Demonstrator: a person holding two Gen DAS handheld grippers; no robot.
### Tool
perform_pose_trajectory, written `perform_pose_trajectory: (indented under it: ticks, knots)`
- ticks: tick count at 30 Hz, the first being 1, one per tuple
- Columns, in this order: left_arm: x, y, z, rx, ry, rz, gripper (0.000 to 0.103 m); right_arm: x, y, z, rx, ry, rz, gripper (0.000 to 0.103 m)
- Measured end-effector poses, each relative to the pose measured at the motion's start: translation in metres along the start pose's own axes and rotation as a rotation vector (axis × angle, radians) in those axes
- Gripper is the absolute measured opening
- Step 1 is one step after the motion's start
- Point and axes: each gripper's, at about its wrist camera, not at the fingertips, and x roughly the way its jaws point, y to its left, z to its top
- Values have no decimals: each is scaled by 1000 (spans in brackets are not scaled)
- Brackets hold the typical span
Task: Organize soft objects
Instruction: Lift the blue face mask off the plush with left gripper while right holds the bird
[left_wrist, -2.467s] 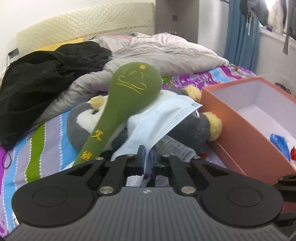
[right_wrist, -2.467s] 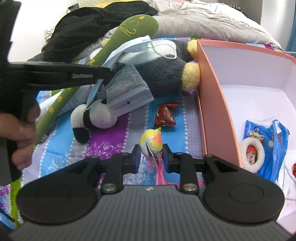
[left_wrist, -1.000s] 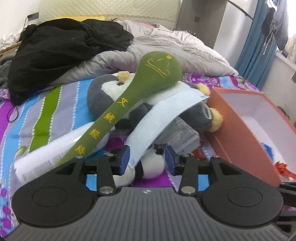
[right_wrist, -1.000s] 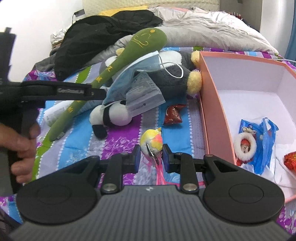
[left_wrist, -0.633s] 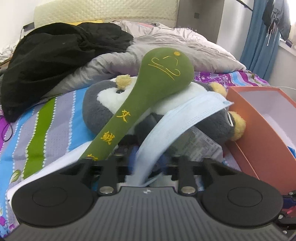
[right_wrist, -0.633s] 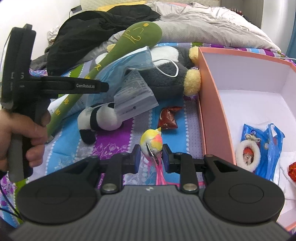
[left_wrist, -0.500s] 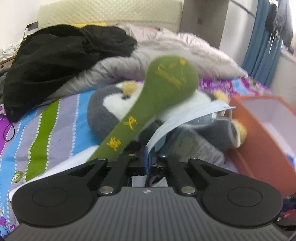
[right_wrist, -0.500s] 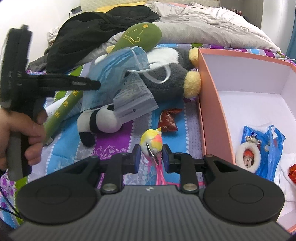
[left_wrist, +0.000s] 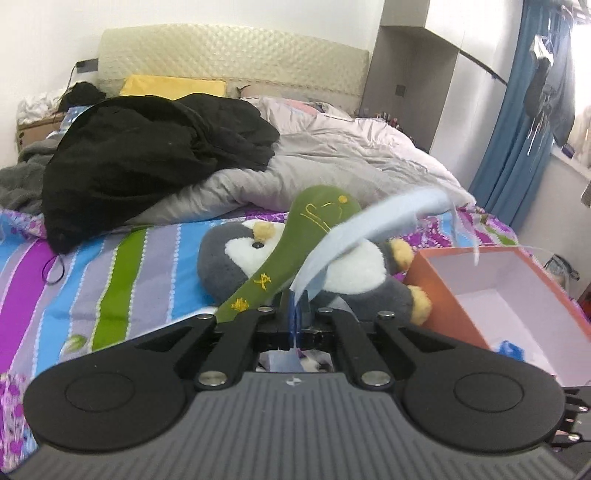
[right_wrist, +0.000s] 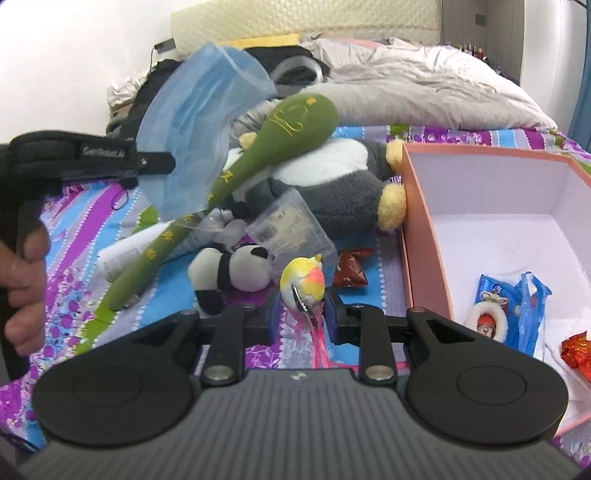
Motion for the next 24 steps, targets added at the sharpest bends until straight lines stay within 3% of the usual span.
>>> perform_pose_trajectory:
  ticks: [11, 16, 24]
  knots:
    - [-72, -4, -45, -80, 16, -13, 1, -37, 8, -30, 3, 0, -3, 28]
    - [-96, 3, -76, -166, 55, -34, 1, -43, 11, -49, 0, 29, 3, 28]
    - [-111, 6, -130, -206, 161, -22, 1, -36, 18, -78, -13, 100, 21, 28]
